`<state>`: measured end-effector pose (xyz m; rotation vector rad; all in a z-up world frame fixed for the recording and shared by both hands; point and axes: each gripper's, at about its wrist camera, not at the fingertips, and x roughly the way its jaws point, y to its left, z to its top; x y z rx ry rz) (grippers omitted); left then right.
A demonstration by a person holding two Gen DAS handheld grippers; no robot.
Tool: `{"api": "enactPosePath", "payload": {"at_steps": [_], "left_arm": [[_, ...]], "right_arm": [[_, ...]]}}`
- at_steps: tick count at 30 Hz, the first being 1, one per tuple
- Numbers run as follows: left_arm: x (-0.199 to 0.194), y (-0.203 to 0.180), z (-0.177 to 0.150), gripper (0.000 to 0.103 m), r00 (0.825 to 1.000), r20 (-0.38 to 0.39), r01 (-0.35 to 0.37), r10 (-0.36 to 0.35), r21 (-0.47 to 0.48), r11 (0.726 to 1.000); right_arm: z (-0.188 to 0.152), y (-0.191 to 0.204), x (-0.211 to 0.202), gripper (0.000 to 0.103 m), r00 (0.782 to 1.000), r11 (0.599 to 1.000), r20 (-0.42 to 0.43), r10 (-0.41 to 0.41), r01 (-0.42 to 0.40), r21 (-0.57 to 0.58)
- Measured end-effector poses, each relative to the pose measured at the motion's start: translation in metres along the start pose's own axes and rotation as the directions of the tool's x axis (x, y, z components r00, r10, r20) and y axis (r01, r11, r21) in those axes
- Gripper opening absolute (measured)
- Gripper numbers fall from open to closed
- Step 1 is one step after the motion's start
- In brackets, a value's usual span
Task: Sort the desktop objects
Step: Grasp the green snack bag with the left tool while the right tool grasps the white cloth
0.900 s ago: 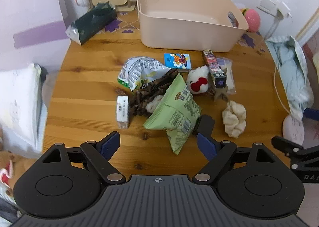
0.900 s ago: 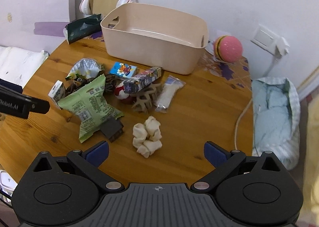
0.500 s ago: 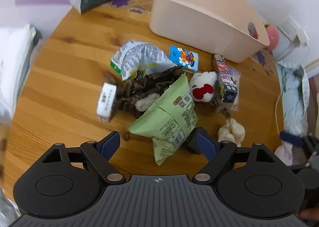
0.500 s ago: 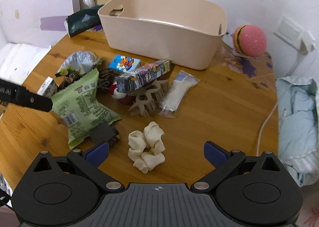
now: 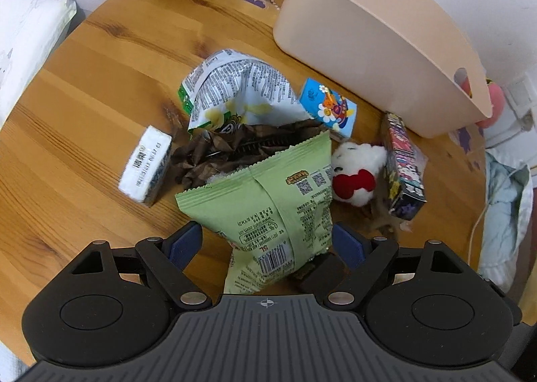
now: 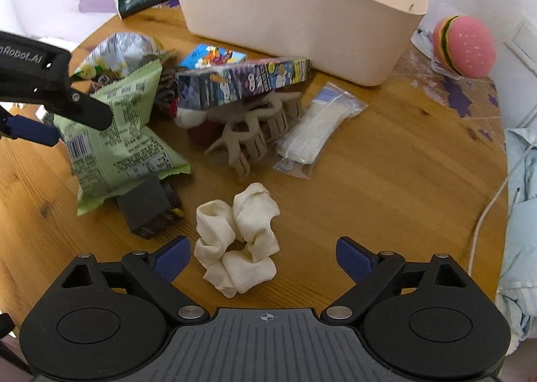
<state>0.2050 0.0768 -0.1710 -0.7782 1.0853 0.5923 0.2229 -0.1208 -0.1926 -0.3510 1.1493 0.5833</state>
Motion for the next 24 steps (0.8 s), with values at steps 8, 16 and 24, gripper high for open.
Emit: {"api": "enactPosePath", "payload": {"at_steps": [8, 16, 24], "left_arm": [[0.022, -0.003, 0.001, 0.086, 0.998, 0.048, -0.037, 0.037, -0.005, 0.999], [0.03, -0.01, -0.001, 0.071, 0.994, 0.11, -0.032, 0.028, 0.034, 0.999], [0.021, -0.01, -0.009, 0.054, 0.993, 0.119, 0.003, -0.011, 0.068, 0.998]], "right_arm": [[-0.001, -0.003, 0.014, 0.087, 1.0, 1.0, -0.013, 0.022, -0.022, 0.0], [-0.004, -0.009, 0.025, 0.065, 0.996, 0.996, -0.036, 0.079, -0.077, 0.049], [-0.008, -0.012, 0.023, 0.029, 0.993, 0.991, -0.01, 0.113, -0.113, 0.065]]}}
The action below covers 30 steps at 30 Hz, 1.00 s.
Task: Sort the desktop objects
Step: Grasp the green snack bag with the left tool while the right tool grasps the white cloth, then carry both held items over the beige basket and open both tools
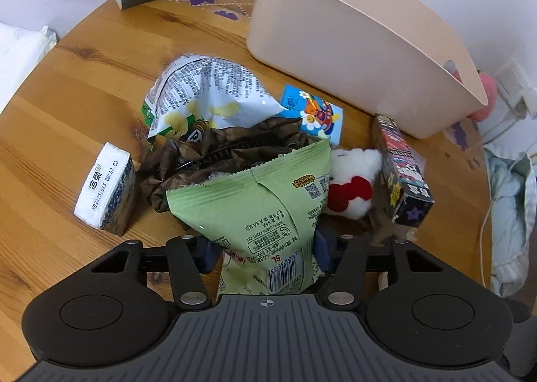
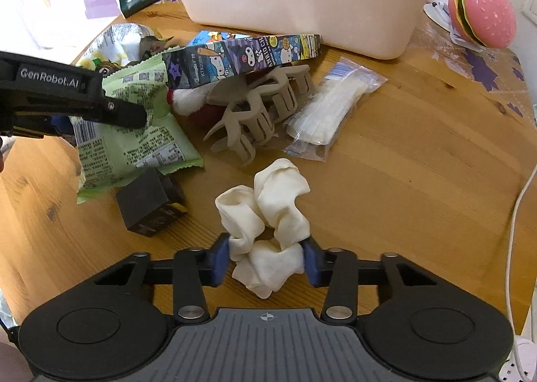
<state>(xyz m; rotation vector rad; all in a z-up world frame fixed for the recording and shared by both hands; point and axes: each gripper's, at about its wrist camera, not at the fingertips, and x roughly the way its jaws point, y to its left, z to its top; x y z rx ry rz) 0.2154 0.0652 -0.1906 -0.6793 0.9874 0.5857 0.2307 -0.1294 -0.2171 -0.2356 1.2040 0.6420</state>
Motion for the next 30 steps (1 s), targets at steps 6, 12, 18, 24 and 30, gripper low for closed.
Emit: {"api": "enactPosePath", "payload": {"at_steps": [6, 12, 18, 24, 30], "left_arm": [[-0.009, -0.006, -0.003, 0.053, 1.0, -0.001, 0.017, -0.017, 0.08, 0.997], [-0.02, -0.001, 0.0, 0.053, 0.999, -0.004, 0.033, -0.033, 0.094, 0.995], [-0.035, 0.006, 0.004, 0.053, 1.0, 0.014, 0.025, -0.026, 0.044, 0.999], [-0.063, 0.008, 0.02, 0.053, 0.996, 0.077, 0.032, -0.035, 0.05, 0.998], [-0.078, 0.007, 0.045, 0.053, 0.989, 0.147, 0.009, -0.017, 0.055, 0.998]], "right_arm": [[-0.004, 0.0, -0.009, 0.021, 0.999, 0.999, 0.025, 0.024, -0.025, 0.024], [-0.009, -0.003, -0.023, 0.021, 0.997, 0.995, 0.071, 0.016, -0.023, 0.101], [-0.009, -0.003, -0.043, 0.021, 0.994, 0.993, 0.11, 0.005, -0.018, 0.116], [0.004, -0.005, -0.069, 0.021, 0.986, 0.994, 0.169, -0.01, -0.008, 0.108], [0.028, -0.009, -0.086, 0.021, 0.973, 0.996, 0.231, -0.025, 0.004, 0.089]]}}
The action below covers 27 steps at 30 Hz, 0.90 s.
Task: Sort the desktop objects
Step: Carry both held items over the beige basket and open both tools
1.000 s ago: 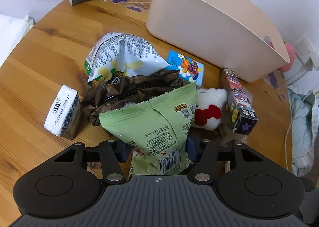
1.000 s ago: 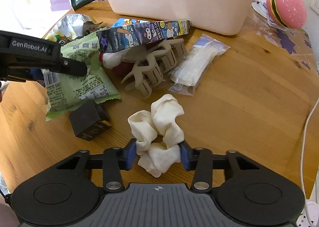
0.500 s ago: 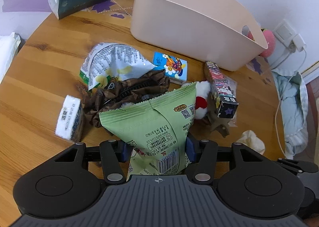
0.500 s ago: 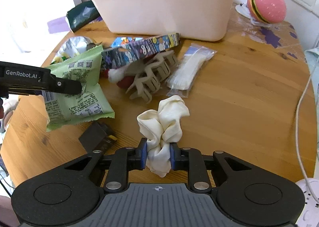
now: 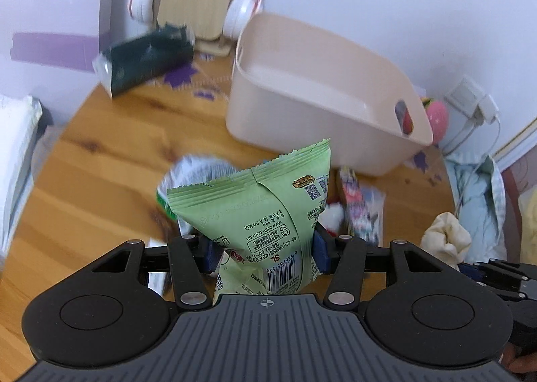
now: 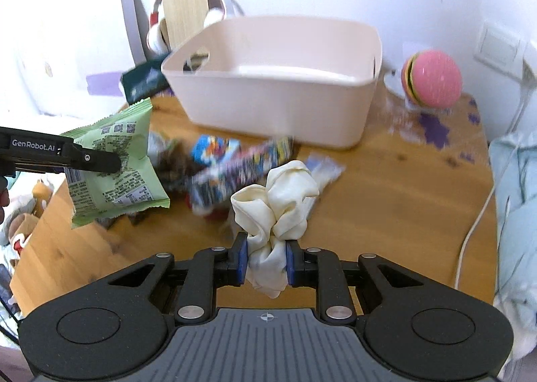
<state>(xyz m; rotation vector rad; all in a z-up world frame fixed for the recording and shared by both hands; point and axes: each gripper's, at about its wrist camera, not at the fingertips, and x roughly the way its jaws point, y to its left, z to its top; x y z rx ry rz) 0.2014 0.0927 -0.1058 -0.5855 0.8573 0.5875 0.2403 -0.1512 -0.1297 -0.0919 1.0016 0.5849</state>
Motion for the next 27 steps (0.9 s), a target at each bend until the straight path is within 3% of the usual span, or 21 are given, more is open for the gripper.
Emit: {"api": "enactPosePath", "payload": {"at_steps": [13, 27], "left_arm": [[-0.009, -0.017, 0.059, 0.053, 0.992, 0.127, -0.005, 0.0, 0.039, 0.999], [0.021, -0.045, 0.134, 0.053, 0.976, 0.219, -0.017, -0.003, 0.091, 0.996]], "right_arm": [[0.064, -0.002, -0.007, 0.021, 0.993, 0.997, 0.121, -0.019, 0.027, -0.067], [0.131, -0.008, 0.014, 0.022, 0.977, 0.989, 0.198, -0.082, 0.105, -0.108]]}}
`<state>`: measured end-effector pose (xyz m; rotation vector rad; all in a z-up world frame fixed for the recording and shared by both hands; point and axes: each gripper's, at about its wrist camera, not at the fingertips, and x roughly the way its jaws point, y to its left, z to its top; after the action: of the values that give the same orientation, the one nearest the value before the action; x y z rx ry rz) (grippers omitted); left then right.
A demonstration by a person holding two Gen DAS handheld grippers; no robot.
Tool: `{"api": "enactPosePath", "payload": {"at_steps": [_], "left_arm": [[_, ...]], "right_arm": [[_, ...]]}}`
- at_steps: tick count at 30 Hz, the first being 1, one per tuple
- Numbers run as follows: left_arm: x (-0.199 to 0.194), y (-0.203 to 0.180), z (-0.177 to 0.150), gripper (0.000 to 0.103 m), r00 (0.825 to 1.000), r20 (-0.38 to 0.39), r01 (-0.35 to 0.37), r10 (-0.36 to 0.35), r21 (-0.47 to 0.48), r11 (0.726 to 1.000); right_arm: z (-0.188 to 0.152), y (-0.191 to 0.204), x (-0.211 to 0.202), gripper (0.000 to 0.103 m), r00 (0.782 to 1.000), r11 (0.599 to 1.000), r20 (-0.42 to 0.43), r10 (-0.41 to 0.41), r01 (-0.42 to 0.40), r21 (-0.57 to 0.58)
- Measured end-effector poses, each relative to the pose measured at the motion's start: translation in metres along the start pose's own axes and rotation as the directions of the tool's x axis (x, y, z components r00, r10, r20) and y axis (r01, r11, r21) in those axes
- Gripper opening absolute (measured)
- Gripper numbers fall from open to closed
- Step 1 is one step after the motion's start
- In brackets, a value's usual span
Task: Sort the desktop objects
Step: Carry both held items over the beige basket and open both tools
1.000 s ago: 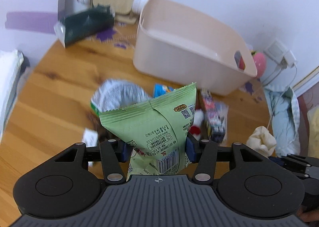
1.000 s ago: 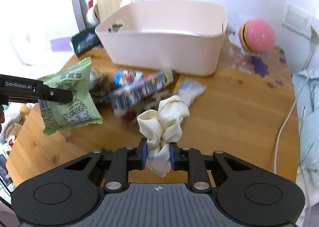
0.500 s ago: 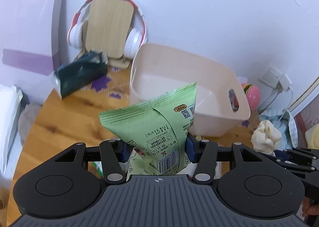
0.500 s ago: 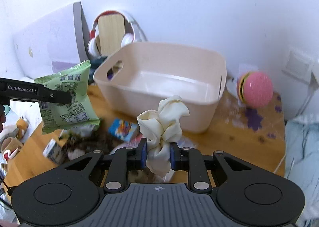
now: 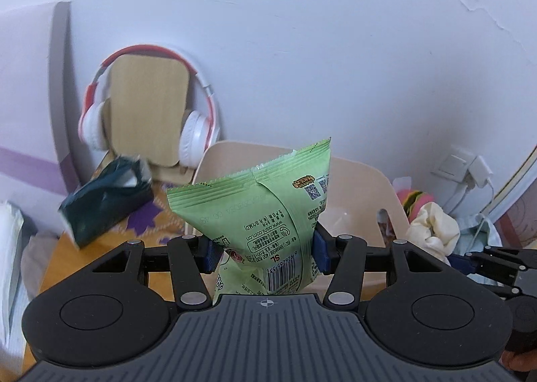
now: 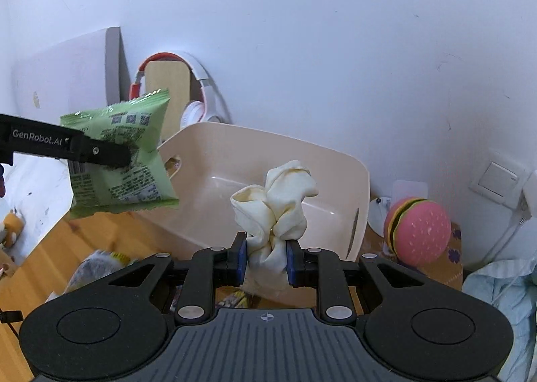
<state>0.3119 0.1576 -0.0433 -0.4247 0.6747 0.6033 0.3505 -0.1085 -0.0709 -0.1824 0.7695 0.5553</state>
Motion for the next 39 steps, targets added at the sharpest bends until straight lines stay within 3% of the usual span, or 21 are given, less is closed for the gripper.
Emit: {"api": "enactPosePath", "payload": {"at_steps": [9, 21, 26, 30, 34, 39], "left_arm": [[0.063, -0.004, 0.015, 0.053, 0.998, -0.046, -0.042, 0.043, 0.036, 0.998], [0.119, -0.005, -0.003, 0.053, 0.983, -0.162, -0.076, 0.092, 0.101, 0.992], [0.125, -0.005, -0.005, 0.053, 0.98, -0.186, -0.053, 0.072, 0.104, 0.993], [0.12, -0.005, -0.003, 0.058, 0.98, -0.182, -0.065, 0.085, 0.11, 0.992], [0.108, -0.001, 0.0, 0.064, 0.983, -0.16, -0.074, 0.092, 0.114, 0.991], [0.078, -0.003, 0.003, 0.069, 0.987, -0.128, -0.084, 0.099, 0.124, 0.989]], "right_arm": [[0.013, -0.012, 0.053, 0.022, 0.997, 0.999, -0.063, -0.042, 0.044, 0.025], [0.004, -0.021, 0.112, 0.024, 0.978, 0.996, -0.199, -0.061, 0.073, 0.054], [-0.001, -0.02, 0.12, 0.045, 0.972, 0.995, -0.22, -0.079, 0.091, 0.043], [-0.001, -0.018, 0.11, 0.072, 0.978, 0.995, -0.184, -0.095, 0.101, 0.023], [0.0, -0.015, 0.095, 0.08, 0.983, 0.993, -0.148, -0.11, 0.113, 0.012], [0.001, -0.012, 0.074, 0.1, 0.988, 0.992, -0.101, -0.12, 0.122, 0.021]]}}
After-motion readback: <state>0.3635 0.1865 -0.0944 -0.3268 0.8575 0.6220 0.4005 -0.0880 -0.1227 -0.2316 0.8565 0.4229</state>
